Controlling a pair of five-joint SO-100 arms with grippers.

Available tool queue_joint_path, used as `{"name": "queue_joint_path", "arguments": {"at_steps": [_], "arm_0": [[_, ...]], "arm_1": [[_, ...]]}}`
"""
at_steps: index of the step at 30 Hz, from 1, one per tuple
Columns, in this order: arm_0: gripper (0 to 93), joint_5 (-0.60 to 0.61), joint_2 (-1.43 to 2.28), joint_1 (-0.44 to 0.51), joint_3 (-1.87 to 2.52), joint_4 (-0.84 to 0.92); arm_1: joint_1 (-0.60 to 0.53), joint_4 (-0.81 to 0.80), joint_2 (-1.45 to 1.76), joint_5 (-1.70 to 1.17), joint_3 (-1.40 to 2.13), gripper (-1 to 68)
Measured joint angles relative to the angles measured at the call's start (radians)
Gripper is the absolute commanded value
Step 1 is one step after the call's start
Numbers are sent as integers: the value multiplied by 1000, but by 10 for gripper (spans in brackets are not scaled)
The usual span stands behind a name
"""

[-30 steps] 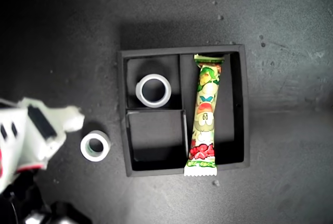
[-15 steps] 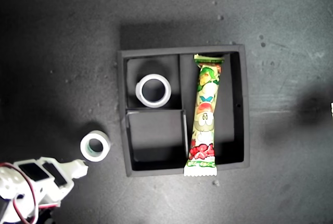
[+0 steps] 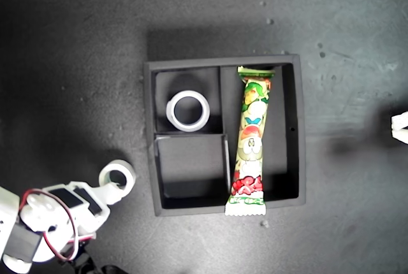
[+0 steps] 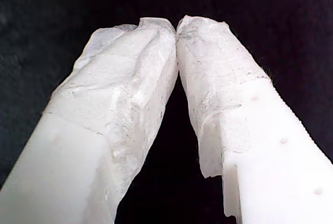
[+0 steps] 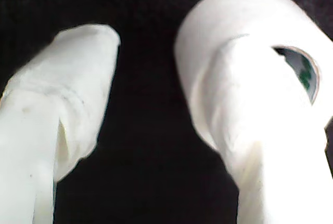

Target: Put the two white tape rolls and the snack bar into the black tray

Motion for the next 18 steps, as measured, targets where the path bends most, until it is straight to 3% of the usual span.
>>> {"name": "queue_joint_path", "arguments": {"at_steps": [18], "arm_0": [[128, 31, -34, -58, -21, -3]], "arm_1": [[-66, 31, 3, 34, 2, -3]]}}
